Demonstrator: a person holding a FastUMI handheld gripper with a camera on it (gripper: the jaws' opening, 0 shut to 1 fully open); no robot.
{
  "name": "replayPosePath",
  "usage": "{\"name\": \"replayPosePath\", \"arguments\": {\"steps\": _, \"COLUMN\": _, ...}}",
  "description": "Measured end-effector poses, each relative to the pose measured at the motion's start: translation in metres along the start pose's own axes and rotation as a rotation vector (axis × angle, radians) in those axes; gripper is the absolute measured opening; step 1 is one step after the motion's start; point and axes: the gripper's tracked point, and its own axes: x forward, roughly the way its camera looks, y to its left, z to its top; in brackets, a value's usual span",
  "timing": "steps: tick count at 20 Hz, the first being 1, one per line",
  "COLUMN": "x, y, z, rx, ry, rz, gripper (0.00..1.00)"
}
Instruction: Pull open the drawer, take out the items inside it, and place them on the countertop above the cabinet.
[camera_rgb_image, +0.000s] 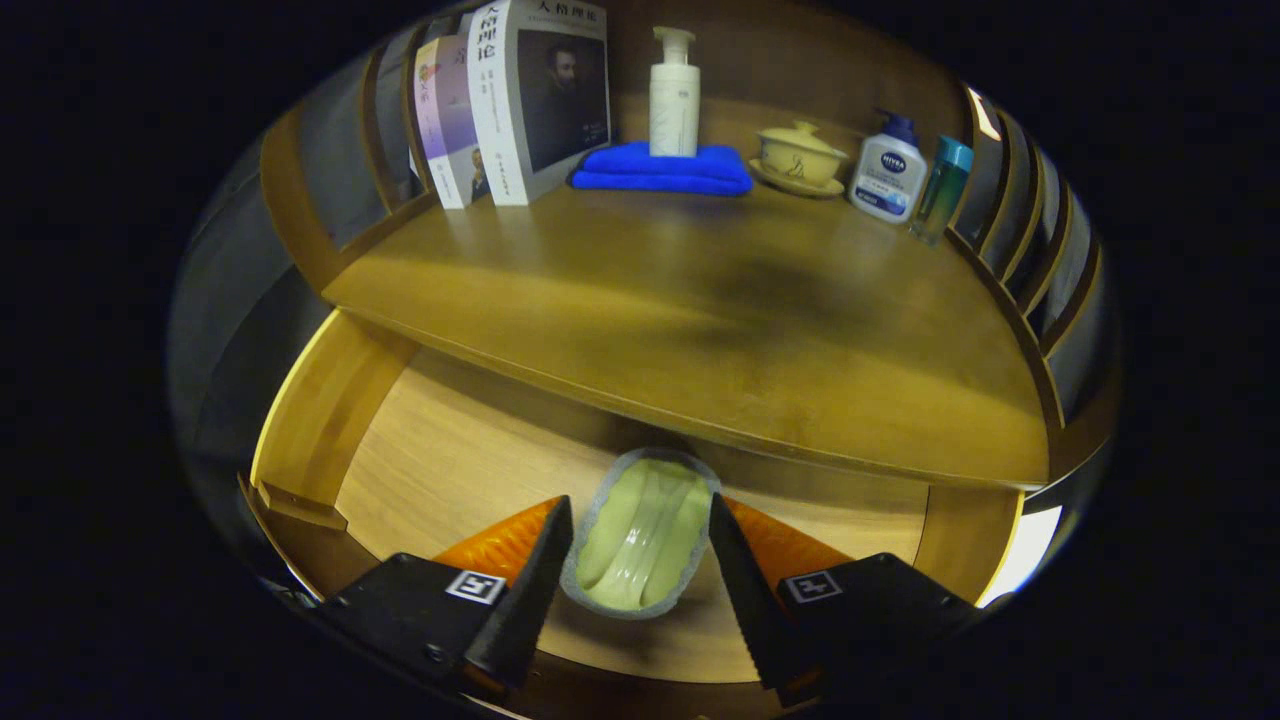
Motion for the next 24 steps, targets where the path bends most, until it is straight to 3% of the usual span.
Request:
{"name": "replayPosePath", "arguments": {"steps": 2, "x": 0.006, "y": 0.004, "z": -0.002, "rx": 0.001, "ry": 0.022, "rz": 0.008, "gripper": 0.69}}
{"name": "replayPosePath", "arguments": {"steps": 3, "x": 0.009, "y": 0.003, "z": -0.006, "rx": -0.002, "ry": 0.039, "rz": 0.006, "gripper": 0.65}}
{"name": "replayPosePath", "arguments": {"steps": 5, "x": 0.010, "y": 0.008, "z": -0.009, "rx": 0.009, "ry": 0.069, "rz": 0.041, "gripper": 0.47}}
{"name": "replayPosePath", "arguments": {"steps": 6, "x": 0.012, "y": 0.011, "z": -0.010, "rx": 0.016, "ry": 0.080, "rz": 0.062, "gripper": 0.31}}
{"name": "replayPosePath", "arguments": {"steps": 7, "x": 0.011, "y": 0.011, "z": -0.011, "rx": 0.014, "ry": 0.076, "rz": 0.067, "gripper": 0.24}}
{"name": "replayPosePath", "arguments": {"steps": 9, "x": 0.007, "y": 0.012, "z": -0.007, "rx": -0.001, "ry": 0.047, "rz": 0.079, "gripper": 0.23}}
{"name": "replayPosePath", "arguments": {"steps": 10, "x": 0.000, "y": 0.016, "z": -0.003, "rx": -0.006, "ry": 0.014, "rz": 0.106, "gripper": 0.14}}
{"name": "replayPosePath", "arguments": {"steps": 19, "x": -0.062, "y": 0.023, "z": -0.003, "rx": 0.051, "ry": -0.094, "rz": 0.206, "gripper": 0.14}}
{"name": "replayPosePath", "arguments": {"steps": 24, "x": -0.105, "y": 0.010, "z": 0.021, "rx": 0.009, "ry": -0.220, "rz": 0.161, "gripper": 0.14}}
